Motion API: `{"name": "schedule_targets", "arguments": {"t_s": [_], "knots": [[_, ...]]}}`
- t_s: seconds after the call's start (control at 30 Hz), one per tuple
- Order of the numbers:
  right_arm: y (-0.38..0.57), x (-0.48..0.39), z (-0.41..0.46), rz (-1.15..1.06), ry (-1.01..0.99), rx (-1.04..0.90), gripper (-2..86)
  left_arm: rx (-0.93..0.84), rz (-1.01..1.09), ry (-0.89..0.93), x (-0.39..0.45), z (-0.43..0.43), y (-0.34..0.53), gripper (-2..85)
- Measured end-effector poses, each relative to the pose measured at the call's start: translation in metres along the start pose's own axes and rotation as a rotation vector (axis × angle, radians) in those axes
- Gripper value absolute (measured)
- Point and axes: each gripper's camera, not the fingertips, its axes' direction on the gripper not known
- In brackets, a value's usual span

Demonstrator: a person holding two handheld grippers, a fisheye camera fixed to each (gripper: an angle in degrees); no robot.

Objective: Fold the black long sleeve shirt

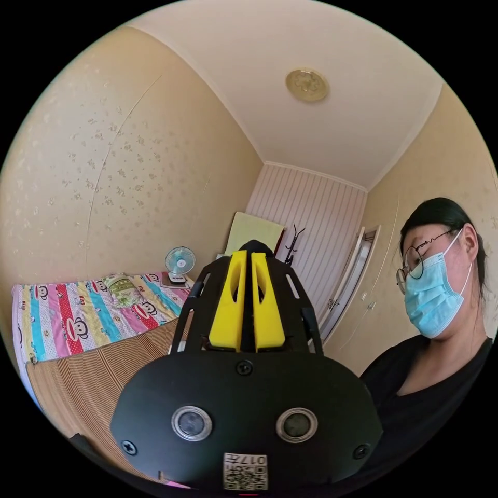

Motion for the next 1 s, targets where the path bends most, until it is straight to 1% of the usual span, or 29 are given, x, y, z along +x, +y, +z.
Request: {"name": "schedule_targets", "arguments": {"t_s": [0.07, 0.17, 0.3, 0.4, 0.43, 0.47, 0.53, 0.67, 0.77, 0.93, 1.0], "knots": [[-0.019, -0.008, 0.024, -0.062, 0.126, -0.104, 16.9, 0.014, -0.001, -0.007, 0.005, -0.001, -0.006, -0.9], [-0.039, -0.02, 0.047, -0.175, 0.294, -0.16, 16.5, 0.038, -0.004, -0.017, 0.011, -0.005, -0.018, -0.9], [-0.055, -0.025, 0.068, -0.259, 0.36, -0.211, 14.4, 0.08, -0.039, -0.019, 0.006, -0.02, -0.037, -0.9], [-0.063, -0.02, 0.078, -0.26, 0.425, -0.242, 8.8, 0.107, -0.069, -0.034, -0.006, -0.042, -0.049, -0.9], [-0.066, -0.018, 0.072, -0.242, 0.462, -0.206, 5.1, 0.112, -0.076, -0.044, -0.009, -0.048, -0.051, -0.9], [-0.069, -0.017, 0.06, -0.216, 0.508, -0.136, 4.3, 0.12, -0.088, -0.065, -0.015, -0.059, -0.056, -0.9], [-0.077, -0.015, 0.036, -0.193, 0.559, -0.039, 3.5, 0.133, -0.117, -0.091, -0.027, -0.077, -0.061, -0.9], [-0.108, -0.002, -0.028, -0.104, 0.646, 0.117, 2.6, 0.144, -0.22, -0.088, -0.062, -0.12, -0.073, -0.9], [-0.134, 0.002, -0.074, -0.075, 0.627, 0.218, 2.3, 0.147, -0.27, -0.13, -0.084, -0.149, -0.081, -0.8], [-0.168, -0.009, -0.121, -0.114, 0.619, 0.318, 2.0, 0.052, -0.275, -0.168, -0.11, -0.184, -0.096, -0.7], [-0.175, -0.015, -0.128, -0.136, 0.617, 0.325, 1.9, -0.055, -0.219, -0.211, -0.122, -0.194, -0.102, -0.7]]}}
